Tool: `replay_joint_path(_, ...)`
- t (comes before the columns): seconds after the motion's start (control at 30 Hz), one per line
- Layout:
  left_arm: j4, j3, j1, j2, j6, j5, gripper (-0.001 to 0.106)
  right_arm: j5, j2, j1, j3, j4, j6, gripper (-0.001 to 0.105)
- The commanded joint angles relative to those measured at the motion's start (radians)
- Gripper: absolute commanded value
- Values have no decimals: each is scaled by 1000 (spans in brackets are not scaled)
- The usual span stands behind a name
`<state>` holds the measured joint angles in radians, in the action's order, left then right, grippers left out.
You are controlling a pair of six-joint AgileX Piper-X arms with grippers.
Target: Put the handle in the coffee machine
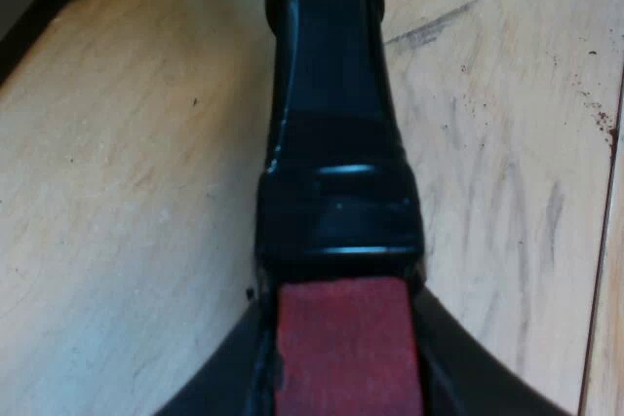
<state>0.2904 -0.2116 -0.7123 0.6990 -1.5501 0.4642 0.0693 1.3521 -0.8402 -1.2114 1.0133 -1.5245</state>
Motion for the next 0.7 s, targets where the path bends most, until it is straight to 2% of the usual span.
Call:
replay_joint_path(0.03,-40,-14,-6,-5,5,25,0,-13,-60,-1,-10,-6,-5,72)
replay_joint_path(0.2,-33,-14,-6,-5,5,25,0,-25,-107,-15,-10,-4,-5,72)
replay_joint_path(0.3,-33,-14,-6,-5,5,25,0,-137,-141,-77,-10,7,5,72)
replay_joint_path(0.33,-33,-14,-6,-5,5,25,0,-209,-154,-112,-10,9,30,72)
replay_joint_path(0.43,6,-35,-6,-5,5,35,0,-308,-178,-177,-10,9,75,72)
replay_joint_path(0.53,47,-59,-6,-5,5,81,0,-378,-195,-222,-10,7,105,72)
replay_joint_path(0.7,66,-69,8,-5,5,83,0,-460,-229,-295,1,-30,143,72)
